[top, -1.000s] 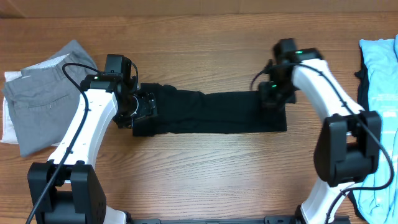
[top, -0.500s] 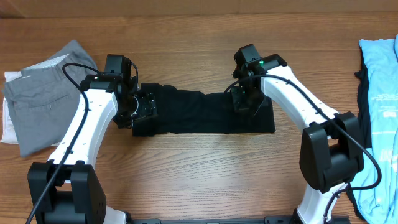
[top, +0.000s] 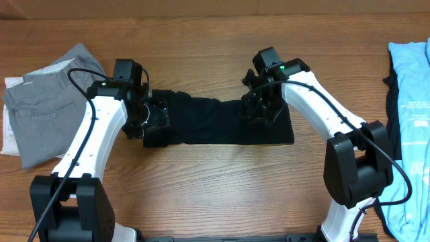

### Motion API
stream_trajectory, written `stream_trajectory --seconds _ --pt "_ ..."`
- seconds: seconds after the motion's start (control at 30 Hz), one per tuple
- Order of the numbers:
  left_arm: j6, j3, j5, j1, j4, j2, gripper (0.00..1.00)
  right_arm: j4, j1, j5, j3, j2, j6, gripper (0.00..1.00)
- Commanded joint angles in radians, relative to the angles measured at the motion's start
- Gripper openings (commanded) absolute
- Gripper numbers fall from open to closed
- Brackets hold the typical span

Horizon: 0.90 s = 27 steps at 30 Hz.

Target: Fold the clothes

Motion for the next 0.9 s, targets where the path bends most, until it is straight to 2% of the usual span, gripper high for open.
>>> stream_trajectory --seconds 0.0,0.07,0.17,0.2,0.3,0.43,0.5,0.57,0.7,0.87 --pt "0.015 0.013 0.019 0.01 -0.002 -0.003 0.8 0.003 0.001 -0.068 0.005 -0.027 -0.041 0.4" --pt "0.016 0.013 0.019 0.01 -0.005 -0.003 0.8 0.002 -0.001 -0.051 0.005 -0.027 -0.041 0.4" --pt "0.016 0.013 0.019 0.01 -0.004 -0.003 0.8 -0.003 -0.006 0.039 0.013 -0.03 -0.018 0.28" --pt "0.016 0.013 0.019 0.01 -0.003 -0.003 0.8 -0.011 -0.01 0.079 0.019 -0.032 0.006 0.28" --pt "0.04 0.012 -0.004 0.01 0.003 -0.003 0.9 -0.045 -0.048 0.22 0.054 -0.067 0.111 0.29" --pt "0.142 0.01 -0.008 0.01 0.032 0.015 0.97 -0.06 -0.138 0.261 0.088 -0.156 0.185 0.36" --pt "0.192 0.01 -0.008 0.011 0.05 0.045 1.0 -0.082 -0.192 0.261 0.089 -0.195 0.185 0.57" --pt "0.249 0.01 -0.008 0.013 0.064 0.096 1.0 -0.127 -0.243 0.261 0.089 -0.208 0.177 0.67" --pt "0.297 0.01 -0.007 0.013 0.123 0.208 1.0 -0.177 -0.293 0.265 0.082 -0.208 0.173 0.69" --pt "0.296 0.01 -0.007 0.013 0.227 0.282 1.0 -0.171 -0.305 0.265 0.082 -0.207 0.172 0.69"
